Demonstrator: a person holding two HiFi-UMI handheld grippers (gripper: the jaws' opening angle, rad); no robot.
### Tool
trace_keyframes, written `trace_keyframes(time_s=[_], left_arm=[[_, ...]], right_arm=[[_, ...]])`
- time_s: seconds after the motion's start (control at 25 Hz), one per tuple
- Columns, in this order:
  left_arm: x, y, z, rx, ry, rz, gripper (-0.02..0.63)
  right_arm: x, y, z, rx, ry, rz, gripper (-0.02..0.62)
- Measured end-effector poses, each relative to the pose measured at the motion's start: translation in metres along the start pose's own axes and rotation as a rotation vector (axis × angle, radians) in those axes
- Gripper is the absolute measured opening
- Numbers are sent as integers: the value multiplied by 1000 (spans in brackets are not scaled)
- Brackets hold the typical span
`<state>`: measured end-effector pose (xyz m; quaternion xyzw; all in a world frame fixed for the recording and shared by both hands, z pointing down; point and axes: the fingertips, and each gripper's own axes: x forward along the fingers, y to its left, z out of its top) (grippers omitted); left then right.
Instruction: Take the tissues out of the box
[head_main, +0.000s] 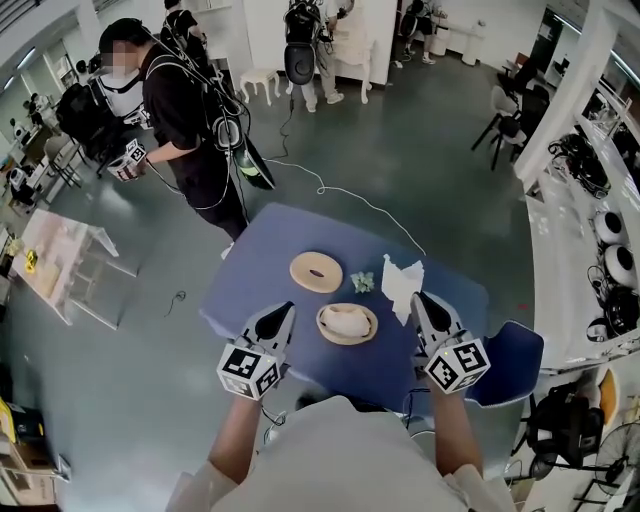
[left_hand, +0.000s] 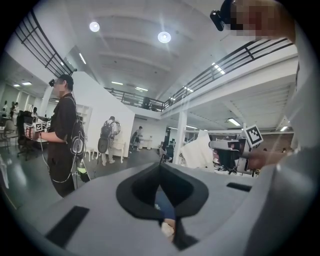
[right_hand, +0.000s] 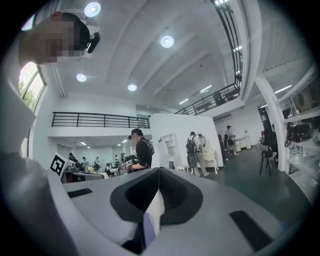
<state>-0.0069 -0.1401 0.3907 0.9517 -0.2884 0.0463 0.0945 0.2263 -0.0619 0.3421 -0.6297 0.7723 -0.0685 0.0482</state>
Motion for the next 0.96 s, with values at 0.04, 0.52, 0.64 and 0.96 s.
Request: trace_keyframes(time_s=[0.04, 0.52, 0.64, 0.96], left_arm=[[0, -2, 0, 0, -1, 2, 8], [-8, 6, 3, -4, -6, 18, 9], [-9, 6, 3, -4, -3, 19, 9], [-12, 3, 3, -2, -9, 21, 9]], right_arm=[[-2, -1, 0, -2, -2, 3, 31], [4, 9, 4, -14, -3, 17, 30], [4, 9, 5, -19, -6, 18, 31], [2, 11, 5, -22, -14, 19, 31]])
